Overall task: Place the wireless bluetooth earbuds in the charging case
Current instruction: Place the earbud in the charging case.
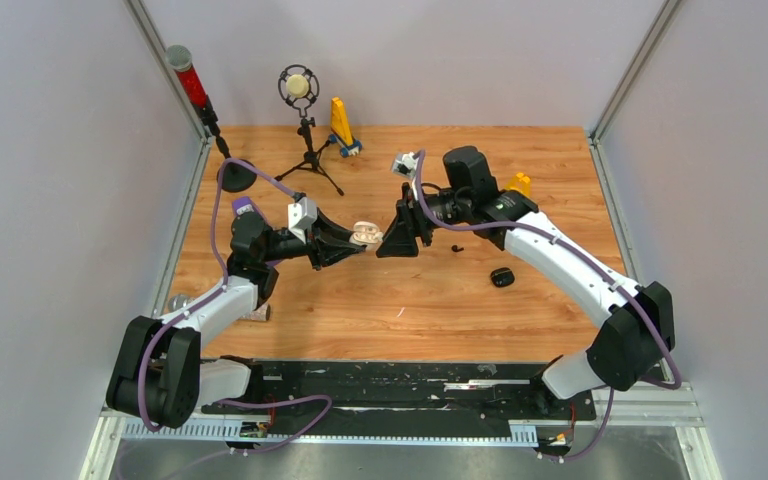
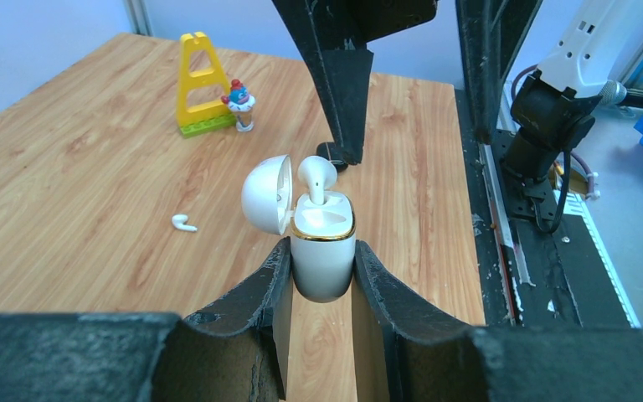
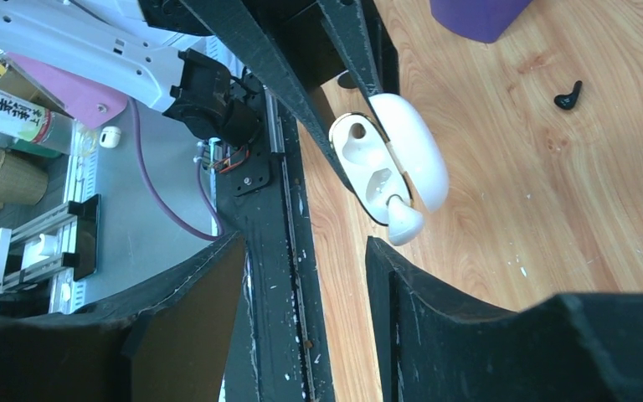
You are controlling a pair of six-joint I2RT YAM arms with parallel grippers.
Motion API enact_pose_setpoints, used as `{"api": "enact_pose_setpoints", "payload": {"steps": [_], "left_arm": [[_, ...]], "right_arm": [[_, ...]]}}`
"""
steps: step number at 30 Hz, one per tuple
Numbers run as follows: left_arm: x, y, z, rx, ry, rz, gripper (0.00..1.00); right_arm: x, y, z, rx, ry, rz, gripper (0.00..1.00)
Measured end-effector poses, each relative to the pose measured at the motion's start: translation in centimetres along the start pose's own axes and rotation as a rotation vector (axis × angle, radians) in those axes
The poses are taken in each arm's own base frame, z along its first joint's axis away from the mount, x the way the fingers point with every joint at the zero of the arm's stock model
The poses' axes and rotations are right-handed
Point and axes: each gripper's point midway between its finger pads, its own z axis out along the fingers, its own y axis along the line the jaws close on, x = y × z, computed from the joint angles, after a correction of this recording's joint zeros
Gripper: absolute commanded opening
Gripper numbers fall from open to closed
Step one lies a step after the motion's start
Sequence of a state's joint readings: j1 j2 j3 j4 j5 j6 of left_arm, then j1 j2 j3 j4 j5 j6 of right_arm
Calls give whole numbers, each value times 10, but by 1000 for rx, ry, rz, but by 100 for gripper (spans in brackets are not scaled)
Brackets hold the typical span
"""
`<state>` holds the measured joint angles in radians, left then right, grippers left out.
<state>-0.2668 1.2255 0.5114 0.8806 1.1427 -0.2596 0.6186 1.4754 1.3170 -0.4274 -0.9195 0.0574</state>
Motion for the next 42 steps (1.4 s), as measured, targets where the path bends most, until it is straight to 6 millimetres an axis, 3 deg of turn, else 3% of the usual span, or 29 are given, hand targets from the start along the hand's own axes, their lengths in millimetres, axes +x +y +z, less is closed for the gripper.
{"api": "enact_pose_setpoints", "payload": {"steps": [16,30,42], "left_arm": [[0,0,0,0,0,0,24],[0,0,0,0,0,-1,24],[0,0,0,0,0,0,24]], "right_arm": [[-8,-19,-8,154,-60,-50,58],[-3,-26,-1,144,-45,-34,58],[4,-15,3,61,-24,-21,58]]}}
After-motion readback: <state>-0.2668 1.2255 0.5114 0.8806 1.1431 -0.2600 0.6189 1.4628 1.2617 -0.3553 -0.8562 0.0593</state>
